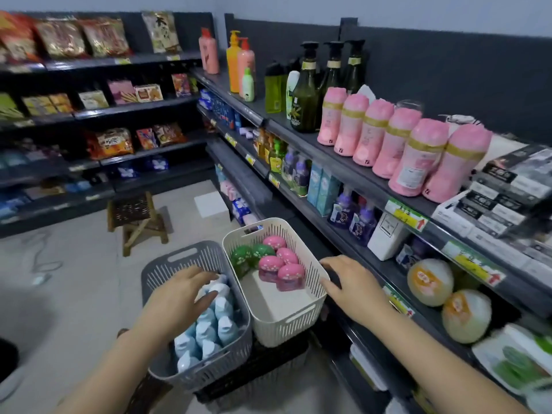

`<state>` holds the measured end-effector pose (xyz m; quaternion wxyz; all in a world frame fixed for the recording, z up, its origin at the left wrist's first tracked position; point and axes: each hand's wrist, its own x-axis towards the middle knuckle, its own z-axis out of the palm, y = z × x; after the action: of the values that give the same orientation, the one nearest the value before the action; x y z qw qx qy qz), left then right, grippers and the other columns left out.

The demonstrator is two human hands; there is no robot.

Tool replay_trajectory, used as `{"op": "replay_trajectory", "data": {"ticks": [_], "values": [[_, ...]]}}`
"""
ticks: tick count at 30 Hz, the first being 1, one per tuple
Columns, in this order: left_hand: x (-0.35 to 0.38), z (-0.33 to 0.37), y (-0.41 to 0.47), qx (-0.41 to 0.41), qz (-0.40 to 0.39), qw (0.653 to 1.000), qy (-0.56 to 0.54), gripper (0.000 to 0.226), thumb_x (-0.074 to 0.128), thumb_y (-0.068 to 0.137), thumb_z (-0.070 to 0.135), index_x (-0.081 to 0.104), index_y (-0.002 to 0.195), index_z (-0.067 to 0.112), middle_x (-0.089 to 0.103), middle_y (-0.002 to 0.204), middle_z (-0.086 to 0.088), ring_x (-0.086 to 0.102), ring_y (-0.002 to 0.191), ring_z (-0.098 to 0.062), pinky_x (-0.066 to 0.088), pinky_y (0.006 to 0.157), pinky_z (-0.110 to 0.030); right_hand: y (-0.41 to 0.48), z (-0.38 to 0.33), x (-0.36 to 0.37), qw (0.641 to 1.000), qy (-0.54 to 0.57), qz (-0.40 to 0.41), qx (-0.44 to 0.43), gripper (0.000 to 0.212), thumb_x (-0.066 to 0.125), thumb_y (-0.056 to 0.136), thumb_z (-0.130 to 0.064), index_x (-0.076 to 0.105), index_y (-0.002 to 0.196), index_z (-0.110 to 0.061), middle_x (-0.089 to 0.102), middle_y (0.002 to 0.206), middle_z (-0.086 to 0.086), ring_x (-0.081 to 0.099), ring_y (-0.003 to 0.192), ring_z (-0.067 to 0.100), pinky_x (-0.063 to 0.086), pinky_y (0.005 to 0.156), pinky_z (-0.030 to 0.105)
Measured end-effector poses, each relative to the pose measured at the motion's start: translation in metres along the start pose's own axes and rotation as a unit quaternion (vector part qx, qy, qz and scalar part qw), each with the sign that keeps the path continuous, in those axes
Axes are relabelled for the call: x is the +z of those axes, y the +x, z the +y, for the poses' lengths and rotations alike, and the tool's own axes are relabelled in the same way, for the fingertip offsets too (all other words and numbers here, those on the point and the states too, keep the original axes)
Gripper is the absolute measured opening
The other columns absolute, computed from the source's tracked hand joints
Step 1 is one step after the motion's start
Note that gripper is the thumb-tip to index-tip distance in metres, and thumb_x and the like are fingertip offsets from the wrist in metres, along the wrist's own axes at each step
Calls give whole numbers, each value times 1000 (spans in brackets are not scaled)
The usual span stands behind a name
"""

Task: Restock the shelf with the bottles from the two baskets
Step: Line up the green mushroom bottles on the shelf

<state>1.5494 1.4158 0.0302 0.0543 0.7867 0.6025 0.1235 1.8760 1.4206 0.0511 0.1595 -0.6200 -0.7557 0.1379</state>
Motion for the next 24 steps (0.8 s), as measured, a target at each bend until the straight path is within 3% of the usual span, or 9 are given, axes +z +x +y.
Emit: {"op": "replay_trajectory", "data": {"ticks": [7, 10, 13, 17, 20, 22, 24], "values": [[24, -21, 41, -43, -5, 999, 1, 28, 63, 85, 40, 64, 110, 28, 61, 100, 11, 61, 93, -16, 49, 67, -29, 86, 14, 44, 999, 21, -47, -14, 41, 55, 90, -27, 51, 130, -23, 55, 122, -2, 52, 113, 20, 46, 92, 37], [37, -27, 71, -57, -21, 998, 8, 40, 47, 83, 52, 64, 111, 28, 63, 99, 10, 61, 92, -15, 41, 64, -23, 135, 27, 67, 996, 34, -73, -23, 34, 57, 89, -26, 56, 122, -19, 56, 117, -1, 53, 108, 22, 45, 88, 34], [53, -33, 106, -93, -34, 995, -7, 33, 58, 87, 41, 60, 119, 30, 61, 109, 9, 57, 103, -16, 41, 74, -24, 186, 41, 92, 994, 46, -99, -23, 28, 56, 90, -28, 58, 116, -18, 57, 112, -1, 57, 101, 22, 48, 82, 34], [82, -46, 145, -119, -57, 991, -17, 41, 67, 84, 33, 59, 123, 24, 62, 114, 4, 58, 105, -21, 46, 87, -30, 245, 55, 130, 986, 37, -164, -23, 38, 53, 89, -23, 52, 127, -20, 55, 121, 3, 54, 110, 24, 46, 90, 32], [103, -52, 168, -125, -55, 991, -13, 39, 67, 83, 33, 61, 120, 22, 64, 110, 3, 60, 98, -20, 46, 86, -29, 282, 64, 158, 979, 21, -201, -34, 47, 54, 89, -26, 45, 135, -20, 46, 138, 4, 45, 124, 22, 37, 102, 28], [119, -57, 180, -113, -44, 993, 4, 38, 58, 83, 40, 64, 115, 20, 65, 103, 4, 60, 90, -17, 40, 83, -21, 303, 68, 177, 974, -5, -223, -49, 52, 54, 90, -32, 42, 138, -17, 42, 143, 5, 37, 130, 23, 31, 107, 28], [134, -61, 194, -111, -42, 993, 8, 42, 59, 78, 40, 65, 113, 17, 65, 99, 3, 61, 86, -18, 40, 81, -23, 320, 72, 195, 971, -21, -231, -59, 53, 56, 90, -33, 40, 139, -19, 40, 144, 4, 34, 132, 22, 27, 109, 29]]}}
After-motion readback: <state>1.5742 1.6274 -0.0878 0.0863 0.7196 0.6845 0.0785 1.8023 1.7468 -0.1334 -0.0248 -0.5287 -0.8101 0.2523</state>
